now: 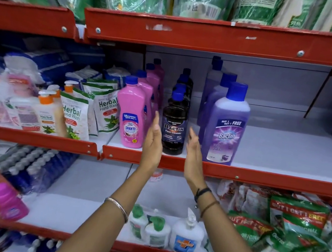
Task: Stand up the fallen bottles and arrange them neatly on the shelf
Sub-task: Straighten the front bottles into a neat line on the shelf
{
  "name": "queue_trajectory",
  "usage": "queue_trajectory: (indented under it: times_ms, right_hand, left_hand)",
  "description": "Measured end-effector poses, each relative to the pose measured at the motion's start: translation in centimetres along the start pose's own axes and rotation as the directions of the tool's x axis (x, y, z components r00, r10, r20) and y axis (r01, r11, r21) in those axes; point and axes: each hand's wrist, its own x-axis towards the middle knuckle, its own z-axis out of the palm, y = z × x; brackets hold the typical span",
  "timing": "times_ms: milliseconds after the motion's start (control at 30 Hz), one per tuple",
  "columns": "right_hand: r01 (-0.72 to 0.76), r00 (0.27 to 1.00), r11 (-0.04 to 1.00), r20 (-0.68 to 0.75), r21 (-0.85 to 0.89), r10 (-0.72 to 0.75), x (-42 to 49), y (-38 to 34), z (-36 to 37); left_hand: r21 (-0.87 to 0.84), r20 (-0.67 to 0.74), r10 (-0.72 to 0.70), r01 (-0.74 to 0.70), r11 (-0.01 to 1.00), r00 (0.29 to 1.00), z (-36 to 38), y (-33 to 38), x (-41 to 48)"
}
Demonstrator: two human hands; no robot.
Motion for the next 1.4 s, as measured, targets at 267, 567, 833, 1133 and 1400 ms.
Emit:
queue_trajectory:
  times_ms: [267, 567, 833, 1133, 1400]
  right_hand:
    - [-0.042, 0.998, 0.994, -0.040, 0.097, 0.046, 0.7, -1.3, -0.2]
    - [-0.029, 0.994, 0.996, -0.098, 0.085, 0.038, -1.1, -1.2, -0.2]
    - [0.321, 0.888, 0.937, -0.299, -0.138, -0.348, -3.7, -1.3, 3.1]
    - [-0.038, 0.999, 0.980, -0.010, -0.195, 0.037, 0.2, -1.3, 11.8]
    - [0.012, 1.000, 0.990, -0.018, -0.139, -0.014, 0.3, -1.9, 12.0]
  left_hand:
    - [0.069, 0.137, -0.006, -0.004, 0.998, 0.991, -1.5, -0.1, -0.6]
    - [0.002, 0.154, 0.002, -0.002, 1.000, 0.988, -2.5, -0.8, -1.7]
    - [0.041, -0.203, 0.124, -0.118, 0.992, 0.971, -7.4, -0.5, -1.5]
    - [0.010, 0.004, 0.084, -0.084, 0.996, 0.996, -11.8, -1.3, 2.6]
    - [0.018, 0.092, 0.055, -0.057, 0.998, 0.994, -13.2, -1.1, 2.0]
